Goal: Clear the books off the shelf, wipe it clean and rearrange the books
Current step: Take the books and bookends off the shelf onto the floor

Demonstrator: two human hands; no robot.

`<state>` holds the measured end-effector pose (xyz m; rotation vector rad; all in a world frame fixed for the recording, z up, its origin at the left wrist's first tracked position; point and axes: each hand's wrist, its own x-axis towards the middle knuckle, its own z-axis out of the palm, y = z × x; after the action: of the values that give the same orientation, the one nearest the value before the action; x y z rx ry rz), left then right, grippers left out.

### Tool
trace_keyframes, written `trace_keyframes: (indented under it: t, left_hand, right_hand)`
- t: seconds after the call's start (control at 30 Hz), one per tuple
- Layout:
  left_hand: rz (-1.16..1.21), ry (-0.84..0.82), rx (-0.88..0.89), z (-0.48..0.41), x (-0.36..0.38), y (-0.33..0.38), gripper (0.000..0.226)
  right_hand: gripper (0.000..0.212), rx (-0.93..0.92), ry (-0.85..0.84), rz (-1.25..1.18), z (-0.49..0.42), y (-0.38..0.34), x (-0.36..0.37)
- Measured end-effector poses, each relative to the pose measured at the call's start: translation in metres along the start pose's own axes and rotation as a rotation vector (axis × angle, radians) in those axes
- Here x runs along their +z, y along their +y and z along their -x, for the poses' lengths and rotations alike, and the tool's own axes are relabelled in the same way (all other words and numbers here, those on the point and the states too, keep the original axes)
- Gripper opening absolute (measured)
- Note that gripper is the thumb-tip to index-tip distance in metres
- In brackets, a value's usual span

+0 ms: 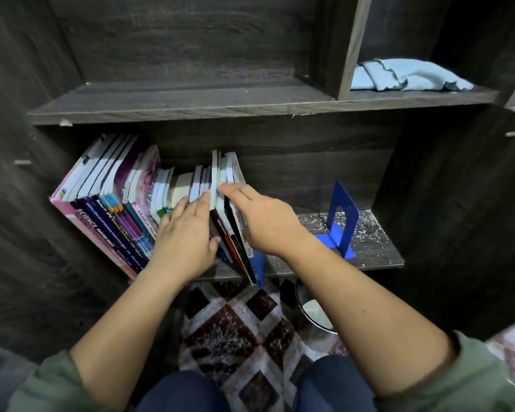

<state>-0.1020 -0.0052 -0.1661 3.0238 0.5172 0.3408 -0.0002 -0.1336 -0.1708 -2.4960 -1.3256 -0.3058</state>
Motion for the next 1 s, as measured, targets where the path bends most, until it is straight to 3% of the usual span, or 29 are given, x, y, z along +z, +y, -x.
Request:
trace_keyframes:
  t: [0.17,0.37,0.57,0.7,0.77,0.83,0.9,1.0]
  left_hand:
    - [-0.030,0.011,-0.046,0.006,0.002,0.004,0.085]
    - [-0.047,-0.009,-0.030,0.006,-0.004,0.006,0.077]
    - [-0.061,-0.030,-0.045,0.009,-0.008,0.003,0.078]
    - [-0.065,-0.053,-0.026,0.009,-0.006,0.004,0.082]
    - [-0.068,-0.068,0.010,0.008,0.001,0.007,0.083]
    - [-0.036,-0.089,0.052,0.006,0.013,0.014,0.083]
    - [0.022,-0.125,0.103,0.005,0.028,0.026,0.084]
    - [0.142,-0.185,0.126,0.004,0.053,0.049,0.091]
  right_hand:
    - [0.060,0.020,0.015,0.059,-0.002,0.001,0.003]
    - [0.075,-0.009,-0.009,0.136,-0.001,0.003,-0.003]
    - [0.048,-0.022,0.036,0.216,-0.009,0.002,-0.011]
    - [0.034,-0.239,0.165,0.424,-0.014,0.012,-0.013]
    - [0.031,-0.364,0.172,0.357,-0.014,0.019,-0.017]
    - [0.043,-0.405,0.129,0.418,-0.015,0.026,-0.026]
    - [0.039,-0.425,0.105,0.551,-0.017,0.037,-0.031]
    - [0.036,-0.424,0.074,0.541,-0.015,0.049,-0.034]
